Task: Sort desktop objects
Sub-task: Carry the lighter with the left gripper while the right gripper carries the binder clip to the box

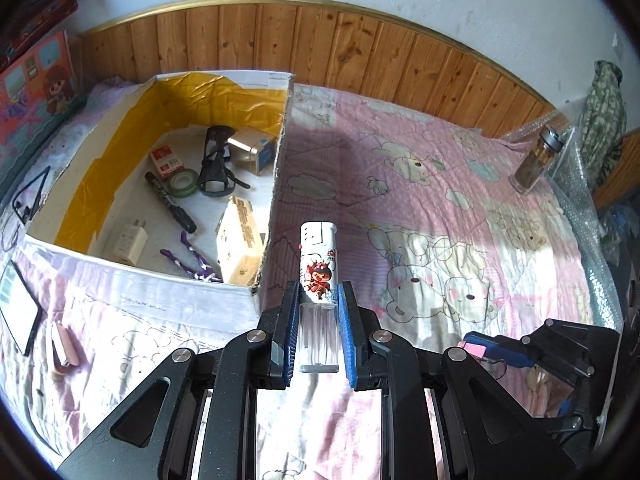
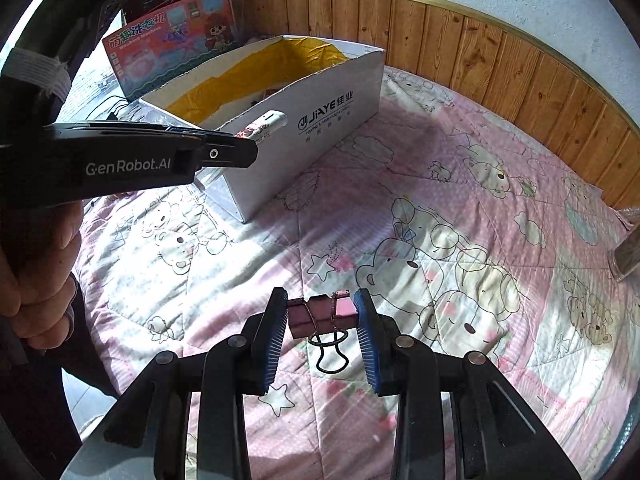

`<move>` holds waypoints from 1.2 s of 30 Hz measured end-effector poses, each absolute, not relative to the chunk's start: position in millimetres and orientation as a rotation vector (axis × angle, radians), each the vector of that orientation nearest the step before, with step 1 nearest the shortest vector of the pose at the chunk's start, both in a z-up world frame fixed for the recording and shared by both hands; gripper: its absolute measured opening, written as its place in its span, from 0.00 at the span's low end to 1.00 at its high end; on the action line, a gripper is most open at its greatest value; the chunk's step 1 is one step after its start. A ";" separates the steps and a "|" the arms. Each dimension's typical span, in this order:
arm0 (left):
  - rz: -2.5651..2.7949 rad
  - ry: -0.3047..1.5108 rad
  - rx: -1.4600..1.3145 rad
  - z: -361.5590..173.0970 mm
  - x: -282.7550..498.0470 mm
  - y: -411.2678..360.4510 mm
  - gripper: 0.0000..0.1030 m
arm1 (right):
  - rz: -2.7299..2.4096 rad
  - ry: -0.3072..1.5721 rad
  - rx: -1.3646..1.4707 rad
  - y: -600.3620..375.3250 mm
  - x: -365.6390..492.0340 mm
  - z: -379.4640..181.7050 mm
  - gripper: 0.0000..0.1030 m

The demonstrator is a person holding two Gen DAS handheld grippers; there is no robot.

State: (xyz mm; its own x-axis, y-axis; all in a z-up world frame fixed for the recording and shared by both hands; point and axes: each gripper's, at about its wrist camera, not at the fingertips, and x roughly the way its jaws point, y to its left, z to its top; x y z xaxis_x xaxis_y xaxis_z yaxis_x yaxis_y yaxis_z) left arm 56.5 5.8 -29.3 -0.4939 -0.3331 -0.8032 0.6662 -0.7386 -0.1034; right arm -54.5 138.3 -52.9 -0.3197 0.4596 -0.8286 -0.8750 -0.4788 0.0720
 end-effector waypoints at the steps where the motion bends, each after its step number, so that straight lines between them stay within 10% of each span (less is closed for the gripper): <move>1: -2.230 0.546 1.069 -26.9 60.0 4.9 0.18 | 1.915 0.666 -0.964 137.5 -57.5 -50.8 0.34; 36: -2.143 0.723 0.872 13.1 144.1 -90.4 0.18 | 2.091 0.478 -0.943 189.5 -177.3 31.8 0.34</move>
State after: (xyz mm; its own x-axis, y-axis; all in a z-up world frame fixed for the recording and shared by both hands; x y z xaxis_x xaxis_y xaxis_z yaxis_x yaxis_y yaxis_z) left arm 144.1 -90.4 13.1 -0.5261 -0.3935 -0.7539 0.7698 -0.5971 -0.2256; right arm -177.3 189.5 31.8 -0.4225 0.5004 -0.7557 -0.7790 -0.6267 0.0206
